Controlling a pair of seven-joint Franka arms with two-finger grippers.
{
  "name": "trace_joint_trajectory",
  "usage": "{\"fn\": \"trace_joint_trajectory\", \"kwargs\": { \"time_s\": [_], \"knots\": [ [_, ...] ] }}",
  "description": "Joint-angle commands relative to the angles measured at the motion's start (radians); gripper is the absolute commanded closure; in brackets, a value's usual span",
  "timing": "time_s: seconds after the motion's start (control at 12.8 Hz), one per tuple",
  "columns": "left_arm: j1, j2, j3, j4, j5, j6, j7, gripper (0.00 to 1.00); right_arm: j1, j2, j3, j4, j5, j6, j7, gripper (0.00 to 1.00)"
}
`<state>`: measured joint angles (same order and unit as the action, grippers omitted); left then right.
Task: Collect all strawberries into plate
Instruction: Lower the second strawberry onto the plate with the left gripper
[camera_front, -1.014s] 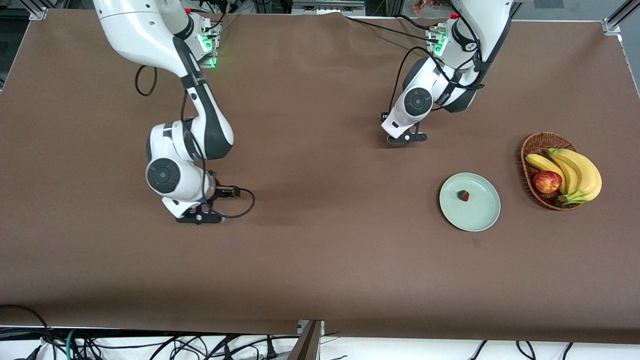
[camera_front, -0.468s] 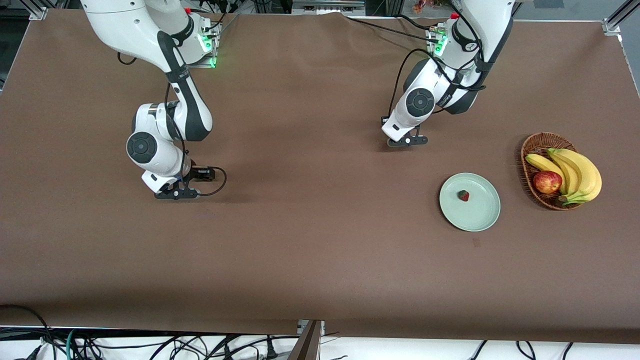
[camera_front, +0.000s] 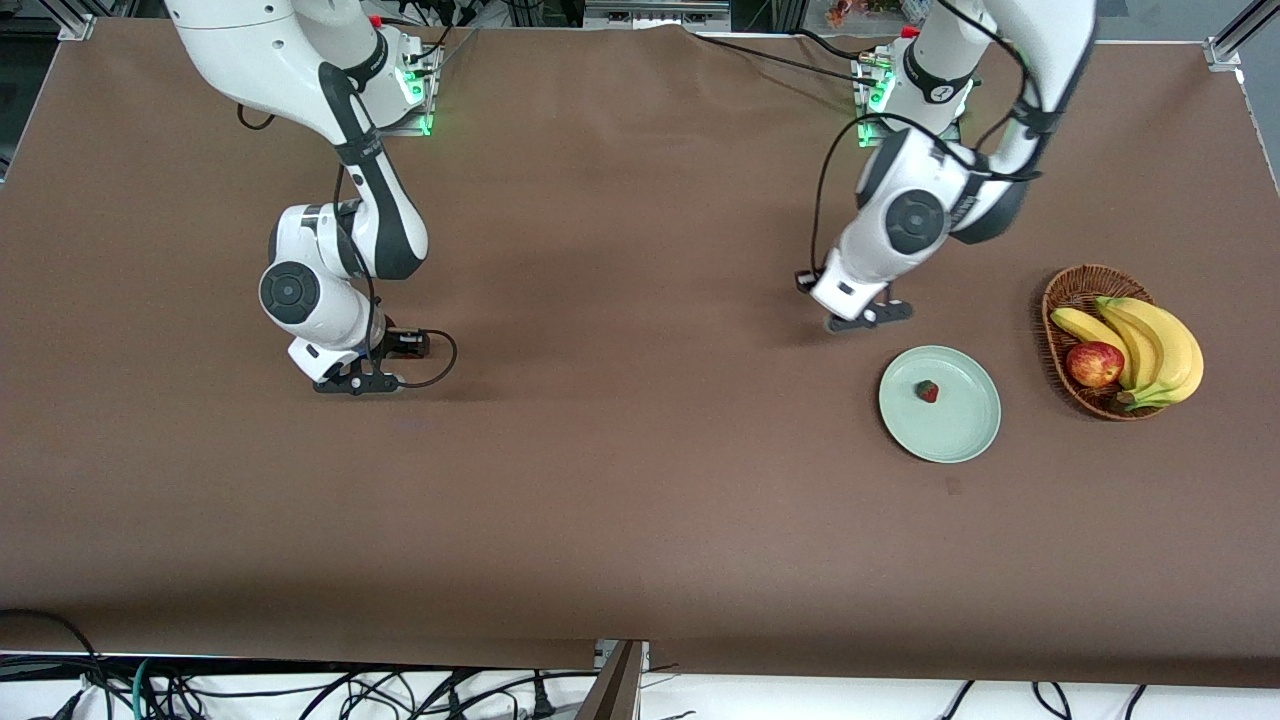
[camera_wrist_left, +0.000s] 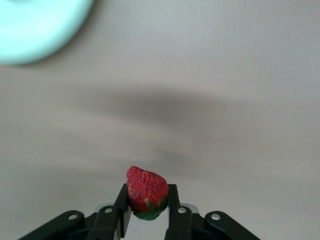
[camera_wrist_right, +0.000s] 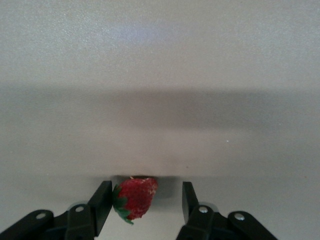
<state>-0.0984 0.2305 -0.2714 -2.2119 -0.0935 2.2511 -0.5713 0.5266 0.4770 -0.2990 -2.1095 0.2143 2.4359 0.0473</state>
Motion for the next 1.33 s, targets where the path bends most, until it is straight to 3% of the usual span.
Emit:
{"fn": "trace_joint_trajectory", "kwargs": {
  "time_s": [0.0,0.16,0.47,0.7,0.78,0.86,1.09,1.25],
  "knots": [
    [0.130,0.056,-0.008,0.138,0.049,-0.065,0.053,0.80,0.004,-0.029,0.005,-0.037,0.005,0.022,0.008,0.61],
    [0.198,0.108,-0.008,0.194,0.133,-0.065,0.108,0.79,0.010,-0.029,0.006,-0.030,0.007,0.020,0.008,0.77],
    [0.226,0.289,-0.008,0.355,0.247,-0.056,0.108,0.79,0.044,-0.028,0.011,0.060,0.014,0.003,0.058,0.79],
    [0.226,0.331,-0.008,0.405,0.250,-0.062,0.108,0.68,0.096,0.078,0.064,0.285,0.014,-0.069,0.246,0.79],
    [0.226,0.334,-0.008,0.406,0.250,-0.062,0.113,0.22,0.102,0.130,0.101,0.365,0.014,-0.069,0.329,0.79],
    [0.227,0.332,-0.008,0.406,0.251,-0.062,0.119,0.00,0.105,0.191,0.142,0.456,0.016,-0.072,0.391,0.79],
    [0.233,0.322,-0.009,0.408,0.250,-0.067,0.119,0.00,0.110,0.409,0.257,0.777,0.011,-0.063,0.590,0.79],
    [0.233,0.284,-0.014,0.412,0.247,-0.126,0.131,0.00,0.130,0.462,0.293,0.890,0.013,-0.052,0.705,0.78]
  ]
}}
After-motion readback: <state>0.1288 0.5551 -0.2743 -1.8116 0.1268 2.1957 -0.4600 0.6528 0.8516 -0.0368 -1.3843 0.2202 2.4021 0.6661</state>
